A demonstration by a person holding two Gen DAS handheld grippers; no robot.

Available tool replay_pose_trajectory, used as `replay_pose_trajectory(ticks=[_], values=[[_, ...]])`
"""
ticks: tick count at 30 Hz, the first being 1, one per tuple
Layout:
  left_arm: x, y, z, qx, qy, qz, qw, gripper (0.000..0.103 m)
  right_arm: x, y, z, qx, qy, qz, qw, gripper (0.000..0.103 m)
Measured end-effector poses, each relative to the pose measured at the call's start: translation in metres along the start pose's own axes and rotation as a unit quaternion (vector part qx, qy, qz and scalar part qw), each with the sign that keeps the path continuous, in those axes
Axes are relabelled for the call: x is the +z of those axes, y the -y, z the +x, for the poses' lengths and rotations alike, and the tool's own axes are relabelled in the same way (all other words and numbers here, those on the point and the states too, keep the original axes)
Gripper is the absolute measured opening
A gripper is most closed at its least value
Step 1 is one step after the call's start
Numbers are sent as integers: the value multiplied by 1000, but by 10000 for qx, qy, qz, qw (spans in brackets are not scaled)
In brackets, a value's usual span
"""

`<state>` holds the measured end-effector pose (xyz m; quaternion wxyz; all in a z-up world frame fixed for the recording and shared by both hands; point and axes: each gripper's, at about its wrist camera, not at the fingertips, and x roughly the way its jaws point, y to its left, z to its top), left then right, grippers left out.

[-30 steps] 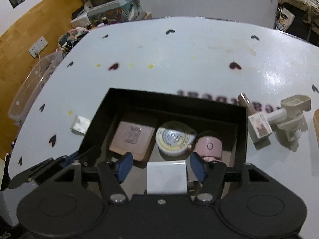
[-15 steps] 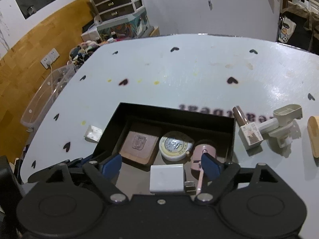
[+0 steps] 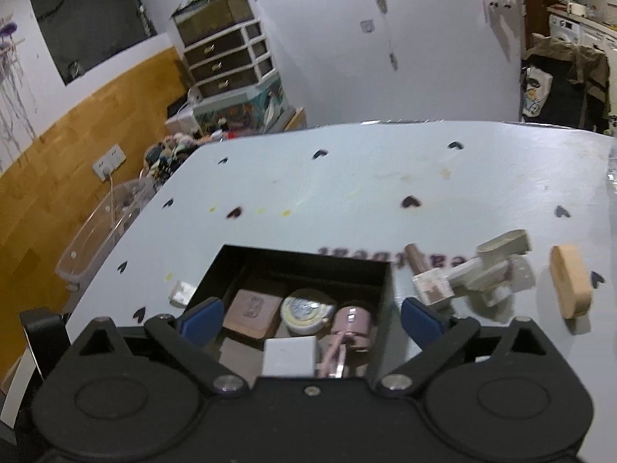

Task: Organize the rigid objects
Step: 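Grasp the wooden oval block with the right tool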

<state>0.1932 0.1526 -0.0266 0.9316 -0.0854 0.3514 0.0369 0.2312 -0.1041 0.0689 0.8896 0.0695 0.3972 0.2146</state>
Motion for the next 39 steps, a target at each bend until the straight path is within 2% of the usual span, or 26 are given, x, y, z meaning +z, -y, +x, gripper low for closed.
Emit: replay_pose_trajectory(ticks=[4, 13, 20, 26, 32, 34, 36, 39], values=[[0, 1, 0, 26, -5, 4, 10000, 6, -5, 22, -12, -6, 182, 138, 9997, 103], [0, 2, 0, 87, -10, 55, 9999, 6, -29, 74, -10, -506, 548, 287, 9968, 103], [0, 2, 0, 103, -25, 84, 9999, 6, -52, 99, 4, -790, 839, -86, 9933, 100], [-1, 2, 0, 109, -34, 101, 9999, 6, -57, 128, 10, -1450, 1187, -112, 9822, 100], [-1, 2, 0, 114, -38, 101, 9999, 6, -45, 162, 31, -1989, 903, -170, 9757, 99], [-1, 2, 0, 113, -35, 103, 9999, 6, -39, 175, 39, -2030, 832, -180, 9755, 96], [-1, 2, 0, 109, -36, 104, 9999, 6, -34, 183, 45, -2038, 765, -198, 9758, 88], [-1, 1, 1, 97, -47, 105, 9999, 6, -25, 191, 54, -2122, 705, -210, 9745, 81]])
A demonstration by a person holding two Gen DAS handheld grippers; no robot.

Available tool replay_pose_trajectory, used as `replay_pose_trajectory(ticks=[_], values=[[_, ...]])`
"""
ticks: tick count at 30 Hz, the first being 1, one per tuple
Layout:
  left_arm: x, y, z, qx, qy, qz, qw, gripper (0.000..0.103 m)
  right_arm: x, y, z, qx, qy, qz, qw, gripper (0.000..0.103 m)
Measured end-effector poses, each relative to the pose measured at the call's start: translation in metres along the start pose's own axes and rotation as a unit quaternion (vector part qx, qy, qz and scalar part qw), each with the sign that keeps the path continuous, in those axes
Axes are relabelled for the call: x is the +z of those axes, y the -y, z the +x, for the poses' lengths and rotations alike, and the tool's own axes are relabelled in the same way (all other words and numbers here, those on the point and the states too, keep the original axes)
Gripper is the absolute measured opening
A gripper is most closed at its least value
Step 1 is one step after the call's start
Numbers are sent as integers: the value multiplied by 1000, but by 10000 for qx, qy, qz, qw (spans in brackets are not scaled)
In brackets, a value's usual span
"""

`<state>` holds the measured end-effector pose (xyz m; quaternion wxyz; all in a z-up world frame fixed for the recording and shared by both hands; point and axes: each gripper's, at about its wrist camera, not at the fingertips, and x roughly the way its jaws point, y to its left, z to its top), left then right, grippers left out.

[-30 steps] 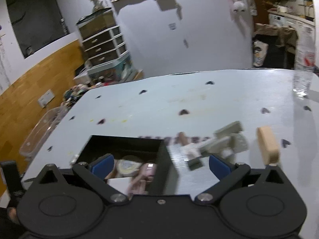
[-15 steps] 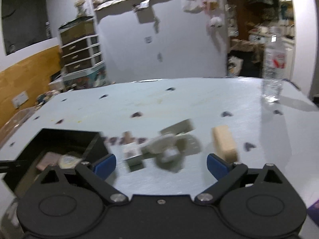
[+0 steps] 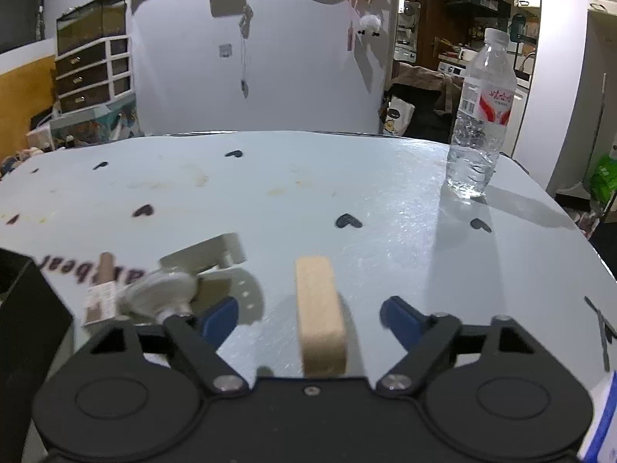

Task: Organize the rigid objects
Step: 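Grasp the wooden oval block with the right tool, then lower the wooden oval block into the black box and open the right tool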

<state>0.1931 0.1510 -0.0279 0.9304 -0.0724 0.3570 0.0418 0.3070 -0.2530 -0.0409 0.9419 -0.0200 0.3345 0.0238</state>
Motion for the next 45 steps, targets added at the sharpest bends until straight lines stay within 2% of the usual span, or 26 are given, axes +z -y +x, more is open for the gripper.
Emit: replay_pose_trajectory(ticks=[2, 4, 5, 6, 9, 12, 16, 20, 23, 25, 28, 31, 35, 37, 39, 43, 45], values=[[0, 0, 0, -1, -4, 0, 10000, 6, 3, 0, 6, 24, -41, -67, 10000, 76], [0, 0, 1, 0, -4, 2, 10000, 6, 6, -1, 12, 6, -70, -131, 9999, 56], [0, 0, 0, 0, -2, 1, 10000, 6, 7, 0, 15, -7, -111, -92, 9999, 38], [0, 0, 0, -2, -4, -3, 10000, 6, 8, 2, 17, 3, -188, -15, 9998, 30], [-1, 0, 1, -3, -6, -1, 10000, 6, 6, 3, 21, 47, -307, 6, 9995, 25], [-1, 0, 2, -17, -14, 2, 10000, 6, 4, 1, 18, 11, -307, -87, 9995, 25], [-2, 1, 4, -25, -23, 1, 10000, 6, 7, 2, -4, 83, -119, -85, 9999, 25], [-1, 1, 4, -42, -29, 0, 10000, 6, 19, -9, -45, 586, 261, -161, 9978, 24], [-1, 0, 4, -64, -34, -1, 10000, 6, 28, -30, -79, 1258, 536, -373, 9899, 25], [0, 0, 4, -75, -38, 1, 10000, 6, 33, -49, -99, 1877, 618, -641, 9782, 24], [0, -1, 4, -100, -42, 4, 9999, 6, 36, -85, -122, 2749, 648, -1274, 9508, 24], [1, -3, 4, -132, -50, 30, 9999, 6, 37, -125, -136, 3534, 528, -2024, 9118, 25], [1, -3, 4, -146, -64, 52, 9999, 6, 33, -173, -140, 4121, 153, -2871, 8646, 25], [2, -4, 4, -155, -68, 64, 9998, 6, 28, -192, -136, 4293, -75, -3218, 8438, 25], [2, -4, 4, -159, -68, 73, 9998, 6, 20, -205, -132, 4310, -291, -3536, 8297, 25], [2, -4, 4, -172, -65, 72, 9998, 6, 11, -216, -119, 4188, -744, -3926, 8154, 25], [1, -5, 4, -191, -61, 68, 9998, 6, 7, -217, -118, 4047, -853, -4096, 8131, 24]])
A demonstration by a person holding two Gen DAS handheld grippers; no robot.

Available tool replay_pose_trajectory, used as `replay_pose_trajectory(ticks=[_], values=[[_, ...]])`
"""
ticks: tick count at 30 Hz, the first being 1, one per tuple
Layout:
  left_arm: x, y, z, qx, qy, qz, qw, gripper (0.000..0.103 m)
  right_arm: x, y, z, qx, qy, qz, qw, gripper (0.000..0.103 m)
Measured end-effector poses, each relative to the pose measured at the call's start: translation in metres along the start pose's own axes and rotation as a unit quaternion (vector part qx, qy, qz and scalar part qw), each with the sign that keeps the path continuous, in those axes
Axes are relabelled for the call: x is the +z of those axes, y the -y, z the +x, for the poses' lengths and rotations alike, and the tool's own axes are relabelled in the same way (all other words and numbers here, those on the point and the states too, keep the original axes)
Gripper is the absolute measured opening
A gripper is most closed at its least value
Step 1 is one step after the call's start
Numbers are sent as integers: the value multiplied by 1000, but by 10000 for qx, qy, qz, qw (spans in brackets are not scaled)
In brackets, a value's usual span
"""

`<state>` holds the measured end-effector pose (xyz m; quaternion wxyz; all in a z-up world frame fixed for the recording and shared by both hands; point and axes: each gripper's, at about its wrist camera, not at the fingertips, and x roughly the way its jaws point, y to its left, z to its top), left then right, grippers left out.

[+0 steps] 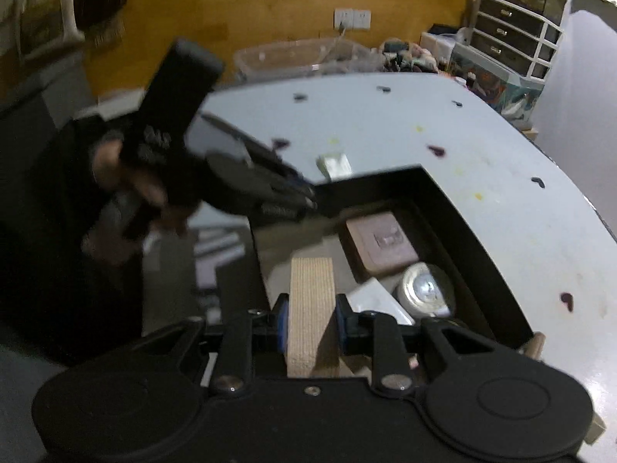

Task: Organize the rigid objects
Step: 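Lower the wooden oval block into the black box and open the right tool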

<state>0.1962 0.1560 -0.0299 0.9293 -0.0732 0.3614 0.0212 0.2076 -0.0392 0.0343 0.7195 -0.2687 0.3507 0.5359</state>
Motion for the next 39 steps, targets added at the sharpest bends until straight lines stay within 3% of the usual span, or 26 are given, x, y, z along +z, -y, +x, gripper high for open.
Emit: replay_pose_trajectory(ticks=[6, 14, 16, 18, 30, 35, 39], values=[[0, -2, 0, -36, 6, -6, 10000, 6, -14, 9, -7, -34, -326, -54, 9994, 26], [-1, -1, 0, -36, -3, -18, 10000, 6, -18, 9, -19, 39, -172, 65, 9998, 39], [-1, 0, 0, -27, -7, -15, 10000, 6, -19, 8, -22, 38, -143, 70, 9999, 45], [-1, 0, 0, -23, -8, -13, 10000, 6, -20, 5, -26, 36, -86, 76, 9999, 59], [-1, -1, -1, -13, -14, -11, 10000, 6, -29, 4, -46, -111, 225, 462, 9986, 96], [-1, -2, -1, -3, -18, -11, 10000, 6, -32, 5, -52, -319, 353, 640, 9968, 103], [-1, -1, -1, -4, -19, -9, 10000, 6, -37, 7, -58, -556, 544, 859, 9933, 103]])
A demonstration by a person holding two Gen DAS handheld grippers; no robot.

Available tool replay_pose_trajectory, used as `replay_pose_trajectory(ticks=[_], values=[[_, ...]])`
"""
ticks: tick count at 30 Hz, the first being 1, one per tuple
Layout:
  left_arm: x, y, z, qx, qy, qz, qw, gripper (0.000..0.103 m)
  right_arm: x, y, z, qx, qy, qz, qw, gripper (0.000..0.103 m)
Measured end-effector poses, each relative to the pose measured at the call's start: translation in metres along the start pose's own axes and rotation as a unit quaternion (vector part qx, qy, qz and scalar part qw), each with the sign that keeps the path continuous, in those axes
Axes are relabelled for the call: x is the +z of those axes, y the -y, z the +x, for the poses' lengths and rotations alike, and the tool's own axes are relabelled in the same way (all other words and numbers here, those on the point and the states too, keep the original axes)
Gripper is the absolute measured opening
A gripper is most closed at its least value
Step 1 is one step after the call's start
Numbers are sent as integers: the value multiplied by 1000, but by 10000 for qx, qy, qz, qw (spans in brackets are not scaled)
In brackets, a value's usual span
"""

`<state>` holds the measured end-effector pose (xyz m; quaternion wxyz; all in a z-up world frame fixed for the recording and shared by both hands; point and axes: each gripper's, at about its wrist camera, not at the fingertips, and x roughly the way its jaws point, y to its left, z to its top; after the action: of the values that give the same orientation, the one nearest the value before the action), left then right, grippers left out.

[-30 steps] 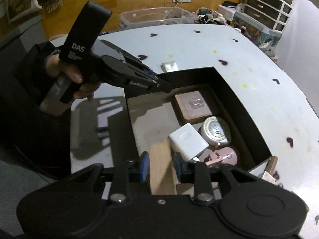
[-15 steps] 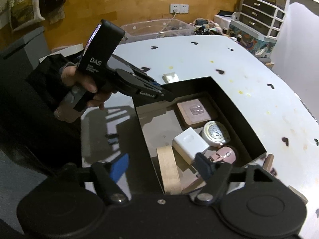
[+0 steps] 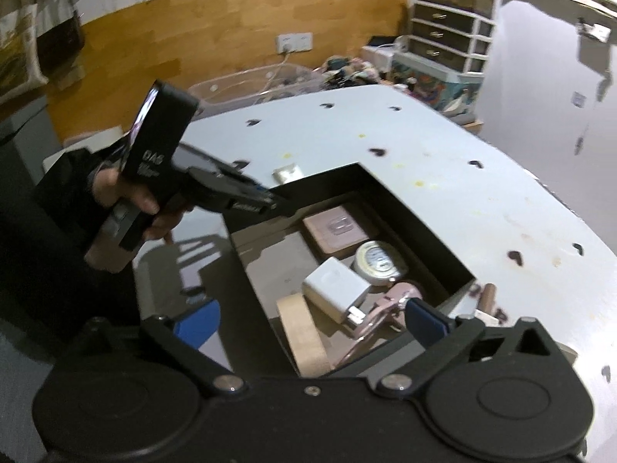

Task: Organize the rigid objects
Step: 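Lower the wooden oval block into the black box and open the right tool, then grasp the white round cap of the beige holder with the right tool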

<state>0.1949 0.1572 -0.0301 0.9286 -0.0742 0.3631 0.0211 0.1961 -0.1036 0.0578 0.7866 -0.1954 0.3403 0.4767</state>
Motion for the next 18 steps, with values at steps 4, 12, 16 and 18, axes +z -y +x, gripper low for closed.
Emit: replay_pose_trajectory(ticks=[4, 12, 16, 18], values=[[0, 0, 0, 2, 0, 3, 10000, 6, -6, 7, -8, -293, 266, 353, 9986, 103], [0, -1, -1, 4, 0, -1, 10000, 6, -33, 35, -20, -1195, 709, 1490, 9790, 103], [0, -1, -1, 7, 2, -13, 10000, 6, -54, 52, -21, -1596, 871, 2116, 9603, 103], [0, -1, -1, 7, 3, -10, 10000, 6, -65, 59, -21, -1816, 963, 2415, 9484, 103]])
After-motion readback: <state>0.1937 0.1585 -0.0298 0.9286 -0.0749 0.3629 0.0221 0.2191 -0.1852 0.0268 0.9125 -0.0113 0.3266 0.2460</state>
